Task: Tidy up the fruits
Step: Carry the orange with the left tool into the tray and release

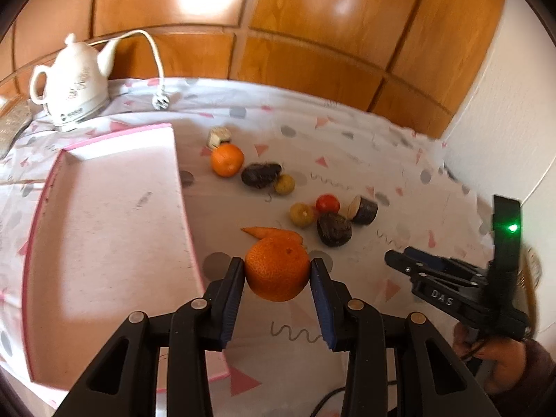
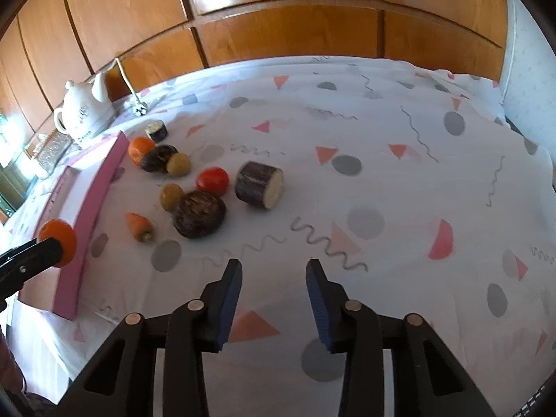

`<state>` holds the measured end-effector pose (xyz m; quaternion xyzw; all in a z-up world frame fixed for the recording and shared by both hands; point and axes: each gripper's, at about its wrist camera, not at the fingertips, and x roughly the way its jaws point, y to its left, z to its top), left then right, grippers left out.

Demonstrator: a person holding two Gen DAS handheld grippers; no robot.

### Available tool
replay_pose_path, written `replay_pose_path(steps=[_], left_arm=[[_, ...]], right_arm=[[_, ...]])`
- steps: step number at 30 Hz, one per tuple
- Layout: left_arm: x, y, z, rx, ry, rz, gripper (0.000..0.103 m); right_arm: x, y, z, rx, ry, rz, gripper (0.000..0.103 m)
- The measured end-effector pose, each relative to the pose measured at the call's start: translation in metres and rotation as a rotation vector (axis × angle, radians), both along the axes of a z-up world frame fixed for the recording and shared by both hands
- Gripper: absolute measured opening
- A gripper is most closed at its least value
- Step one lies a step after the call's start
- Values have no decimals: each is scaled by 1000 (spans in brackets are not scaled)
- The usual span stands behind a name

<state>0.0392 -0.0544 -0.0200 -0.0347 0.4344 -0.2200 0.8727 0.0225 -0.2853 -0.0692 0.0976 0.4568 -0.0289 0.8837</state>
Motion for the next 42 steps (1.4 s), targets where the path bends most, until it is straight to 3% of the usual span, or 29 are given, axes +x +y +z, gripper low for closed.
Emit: replay_pose_path(steps=[11, 13, 20, 33, 42], left_arm=[[-5, 82, 9, -22, -31, 227, 39], [-7, 103, 8, -17, -34, 288, 39], [-5, 166, -4, -27, 14, 462, 39], [37, 159, 7, -29, -10, 436, 39], [85, 152, -5, 134, -18, 461, 40]], right_arm=[[29, 45, 11, 16, -6, 152, 38], [34, 54, 12, 7, -7, 180, 34], [52, 81, 13, -30, -7, 259, 32], [63, 105, 5, -59, 11, 344, 32], [60, 95, -2, -38, 29, 320, 32]])
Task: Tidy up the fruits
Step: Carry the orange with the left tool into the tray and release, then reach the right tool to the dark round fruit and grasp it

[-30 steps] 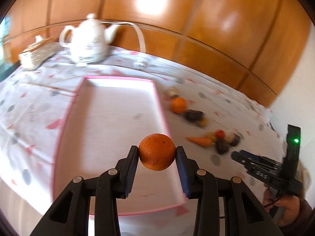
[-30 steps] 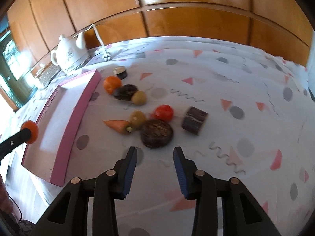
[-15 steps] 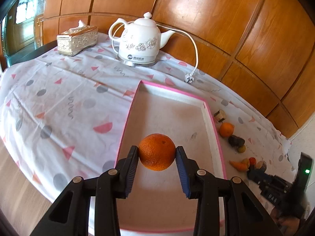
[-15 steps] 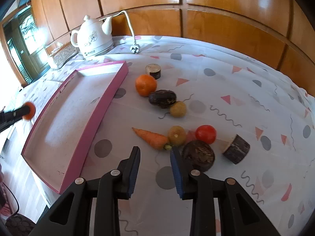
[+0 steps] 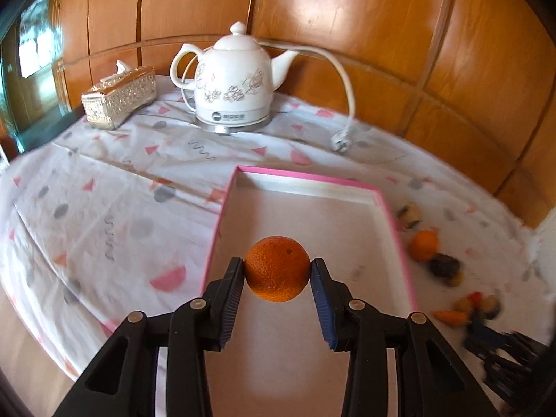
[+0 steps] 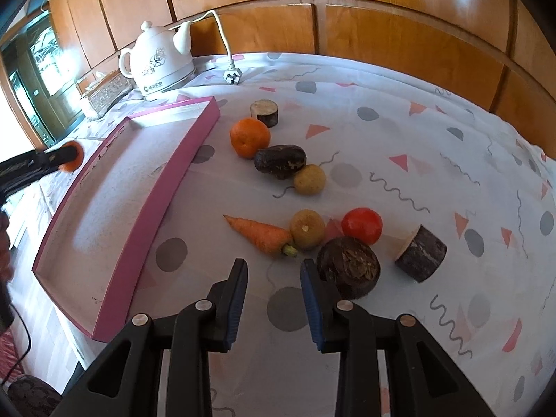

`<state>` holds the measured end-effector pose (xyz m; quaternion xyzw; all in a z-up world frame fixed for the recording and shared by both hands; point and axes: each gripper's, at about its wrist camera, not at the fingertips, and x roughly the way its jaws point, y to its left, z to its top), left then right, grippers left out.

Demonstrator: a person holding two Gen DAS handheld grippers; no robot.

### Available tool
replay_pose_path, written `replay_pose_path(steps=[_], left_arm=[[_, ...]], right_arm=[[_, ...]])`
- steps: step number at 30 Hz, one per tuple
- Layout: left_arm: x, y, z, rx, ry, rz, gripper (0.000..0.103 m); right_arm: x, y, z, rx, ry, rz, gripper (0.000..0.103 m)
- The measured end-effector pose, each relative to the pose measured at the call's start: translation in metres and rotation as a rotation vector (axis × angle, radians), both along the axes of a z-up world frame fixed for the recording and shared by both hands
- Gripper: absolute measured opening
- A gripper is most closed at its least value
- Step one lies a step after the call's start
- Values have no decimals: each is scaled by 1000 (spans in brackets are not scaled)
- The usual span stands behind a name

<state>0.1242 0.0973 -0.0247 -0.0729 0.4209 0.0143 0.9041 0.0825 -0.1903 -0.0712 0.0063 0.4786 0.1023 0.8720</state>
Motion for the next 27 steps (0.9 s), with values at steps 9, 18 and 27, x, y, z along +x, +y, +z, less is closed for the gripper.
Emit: replay_pose_path(steps=[9, 18, 27], left_arm=[[-30, -8, -3, 13, -9, 46, 57], [-84, -25, -12, -30, 25, 43, 68], [-104, -19, -14, 13, 18, 129, 80]], right_arm=[[-6, -11, -10, 27, 23, -31, 32], [-21, -33, -10, 82, 25, -124, 32], [-41, -61, -10, 66, 17, -241, 32]])
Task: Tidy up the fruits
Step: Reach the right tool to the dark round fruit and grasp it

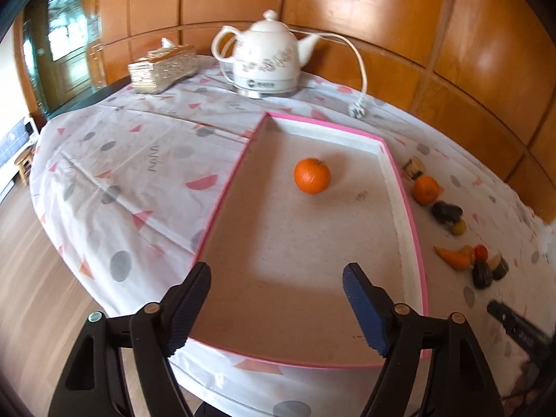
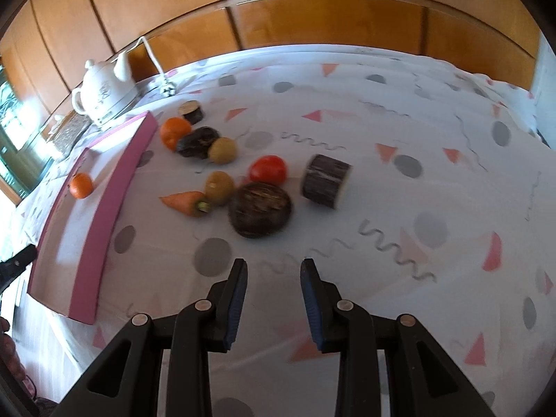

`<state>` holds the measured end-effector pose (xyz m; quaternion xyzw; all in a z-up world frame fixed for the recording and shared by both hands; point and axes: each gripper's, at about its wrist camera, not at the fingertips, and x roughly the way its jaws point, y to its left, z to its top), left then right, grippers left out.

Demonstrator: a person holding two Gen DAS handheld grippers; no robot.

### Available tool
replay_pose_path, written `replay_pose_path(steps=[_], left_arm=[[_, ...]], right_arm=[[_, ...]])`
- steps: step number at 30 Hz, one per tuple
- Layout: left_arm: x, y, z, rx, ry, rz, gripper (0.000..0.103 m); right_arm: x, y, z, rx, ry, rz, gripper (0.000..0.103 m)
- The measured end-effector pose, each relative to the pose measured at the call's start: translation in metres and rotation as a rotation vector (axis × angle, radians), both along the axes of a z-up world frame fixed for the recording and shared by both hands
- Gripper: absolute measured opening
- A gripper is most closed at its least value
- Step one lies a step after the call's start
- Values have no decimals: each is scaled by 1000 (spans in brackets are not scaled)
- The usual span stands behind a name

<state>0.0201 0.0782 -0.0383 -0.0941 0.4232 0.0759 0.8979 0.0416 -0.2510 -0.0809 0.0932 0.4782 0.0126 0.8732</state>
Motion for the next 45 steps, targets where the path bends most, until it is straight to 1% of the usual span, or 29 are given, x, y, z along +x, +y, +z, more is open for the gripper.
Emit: replay_pose_path(steps=[2, 8, 14, 16, 19, 22, 25, 27, 29, 35, 41, 43, 44, 45], left_arm=[[-2, 4, 2, -5, -10, 18, 80], [-8, 3, 8, 8, -39, 15, 80], [-8, 4, 8, 11, -38, 25, 81], [-9, 6, 9, 3, -43, 31, 84], [-10, 8, 9, -4, -43, 45, 84], [-10, 10, 7, -6, -37, 55, 85], [-10, 12, 5, -15, -30, 63, 87], [-10, 14, 5, -22, -30, 63, 87], [-11, 14, 6, -20, -32, 65, 87], [-12, 17, 6, -19, -36, 87, 89], [-10, 21, 3, -23, -18, 110, 89], [-10, 21, 2, -21, -11, 114, 89], [-10, 21, 2, -20, -10, 113, 89], [-10, 20, 2, -18, -8, 110, 89]], right_arm=[[-2, -2, -1, -9, 0, -12, 32], [-4, 0, -1, -27, -3, -19, 35], [-2, 11, 4, -48, -16, 3, 38], [-1, 13, 5, -52, -19, 4, 39], [2, 14, 7, -58, -26, 4, 39], [6, 17, 10, -62, -35, 11, 43], [14, 21, 11, -71, -43, 23, 45], [21, 23, 10, -83, -38, 32, 52], [28, 25, 7, -93, -30, 36, 56], [48, 28, -1, -145, -9, 46, 57], [55, 31, -13, -175, 9, 63, 56], [53, 31, -13, -178, -6, 71, 54], [52, 31, -13, -176, -12, 77, 47], [51, 31, -13, -174, -16, 81, 47]])
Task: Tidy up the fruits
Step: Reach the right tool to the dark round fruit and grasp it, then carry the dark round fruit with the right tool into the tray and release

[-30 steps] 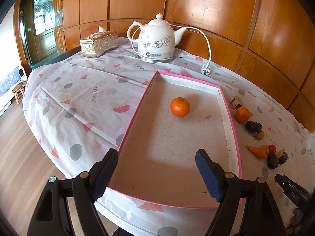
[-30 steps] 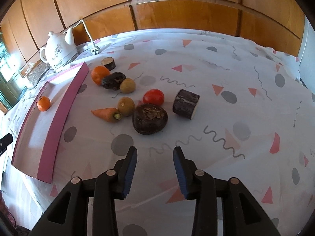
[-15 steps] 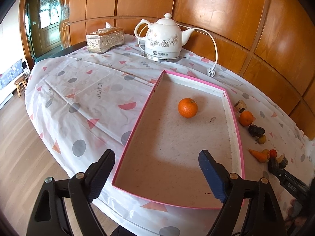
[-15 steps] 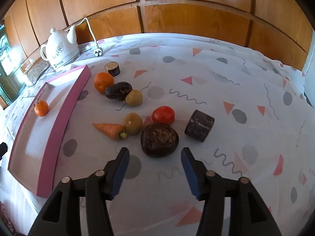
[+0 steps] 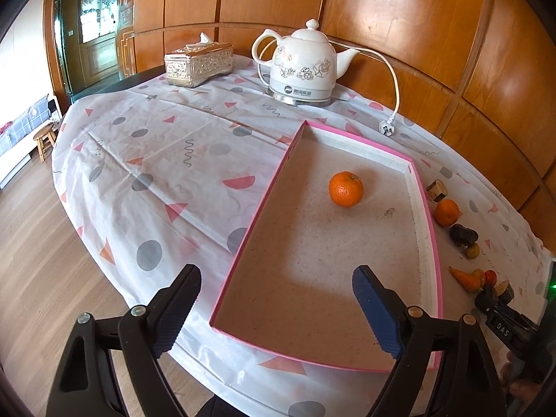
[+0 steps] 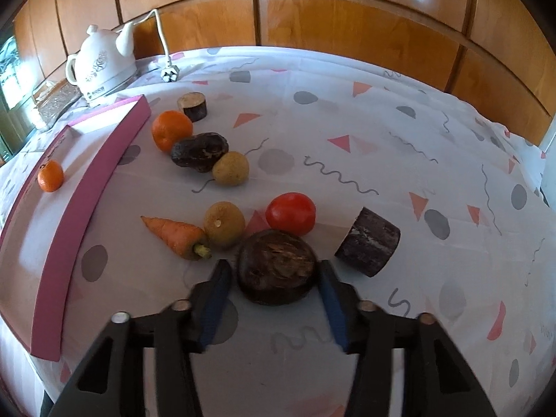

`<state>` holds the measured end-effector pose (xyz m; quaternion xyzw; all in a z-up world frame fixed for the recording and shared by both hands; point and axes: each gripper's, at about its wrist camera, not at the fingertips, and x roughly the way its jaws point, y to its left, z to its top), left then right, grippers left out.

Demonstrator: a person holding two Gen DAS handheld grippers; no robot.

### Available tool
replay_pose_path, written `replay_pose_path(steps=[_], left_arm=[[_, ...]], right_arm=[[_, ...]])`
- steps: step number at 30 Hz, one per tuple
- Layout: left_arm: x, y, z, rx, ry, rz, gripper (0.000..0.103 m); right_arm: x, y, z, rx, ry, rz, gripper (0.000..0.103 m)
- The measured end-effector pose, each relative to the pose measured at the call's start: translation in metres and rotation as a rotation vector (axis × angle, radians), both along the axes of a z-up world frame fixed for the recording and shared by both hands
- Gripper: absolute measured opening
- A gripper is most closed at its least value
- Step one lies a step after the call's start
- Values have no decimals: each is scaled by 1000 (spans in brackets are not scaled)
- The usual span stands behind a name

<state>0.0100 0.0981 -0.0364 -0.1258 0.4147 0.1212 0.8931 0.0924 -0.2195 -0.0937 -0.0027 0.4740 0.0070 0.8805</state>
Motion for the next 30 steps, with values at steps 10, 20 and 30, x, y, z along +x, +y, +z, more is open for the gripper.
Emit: replay_pose_path(steps=[10, 20, 30], left_arm=[[-3, -4, 3, 7, -11, -18, 90], [-8, -8, 13, 18, -60, -45, 90], [-13, -9, 21, 26, -98, -50, 90]], right_arm=[[-30, 0, 9, 78, 25, 39, 47], [-47, 27, 45, 151, -39, 177, 47], [-24, 88, 77, 161, -78, 364, 47]])
